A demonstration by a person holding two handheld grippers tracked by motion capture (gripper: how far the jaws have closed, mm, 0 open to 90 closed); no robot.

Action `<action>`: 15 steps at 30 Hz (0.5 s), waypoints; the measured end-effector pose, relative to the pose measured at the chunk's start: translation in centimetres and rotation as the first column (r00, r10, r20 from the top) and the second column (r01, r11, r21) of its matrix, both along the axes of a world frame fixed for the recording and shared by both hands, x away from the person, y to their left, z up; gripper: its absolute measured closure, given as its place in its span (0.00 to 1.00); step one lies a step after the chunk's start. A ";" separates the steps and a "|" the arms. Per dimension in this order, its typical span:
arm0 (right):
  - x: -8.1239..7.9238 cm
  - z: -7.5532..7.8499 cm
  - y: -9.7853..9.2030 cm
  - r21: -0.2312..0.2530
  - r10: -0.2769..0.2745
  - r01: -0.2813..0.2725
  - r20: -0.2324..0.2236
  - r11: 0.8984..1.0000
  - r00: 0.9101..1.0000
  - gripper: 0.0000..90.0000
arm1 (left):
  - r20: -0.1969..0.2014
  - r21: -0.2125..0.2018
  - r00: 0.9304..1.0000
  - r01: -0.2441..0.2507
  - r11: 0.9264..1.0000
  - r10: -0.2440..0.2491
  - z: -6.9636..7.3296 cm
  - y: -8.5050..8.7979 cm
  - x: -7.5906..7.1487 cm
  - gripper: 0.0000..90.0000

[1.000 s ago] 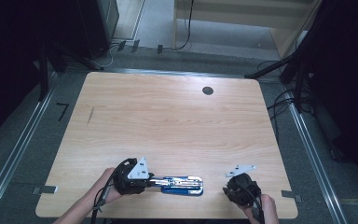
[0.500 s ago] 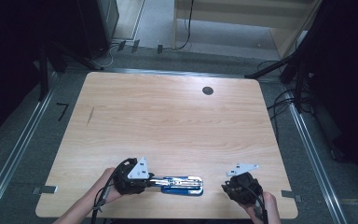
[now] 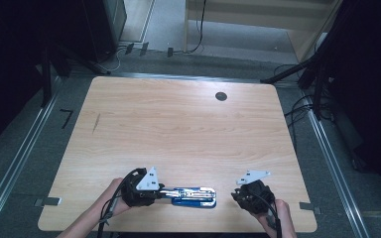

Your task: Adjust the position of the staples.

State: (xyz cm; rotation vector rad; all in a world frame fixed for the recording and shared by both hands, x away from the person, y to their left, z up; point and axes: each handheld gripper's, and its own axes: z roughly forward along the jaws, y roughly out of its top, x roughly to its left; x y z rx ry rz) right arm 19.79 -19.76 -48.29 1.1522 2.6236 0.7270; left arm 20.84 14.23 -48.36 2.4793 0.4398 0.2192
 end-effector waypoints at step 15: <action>0.0 0.5 1.2 0.010 0.045 -0.045 0.024 0.999 0.999 0.89 | 0.005 0.000 1.000 0.005 1.000 -0.005 0.0 -0.2 0.1 0.81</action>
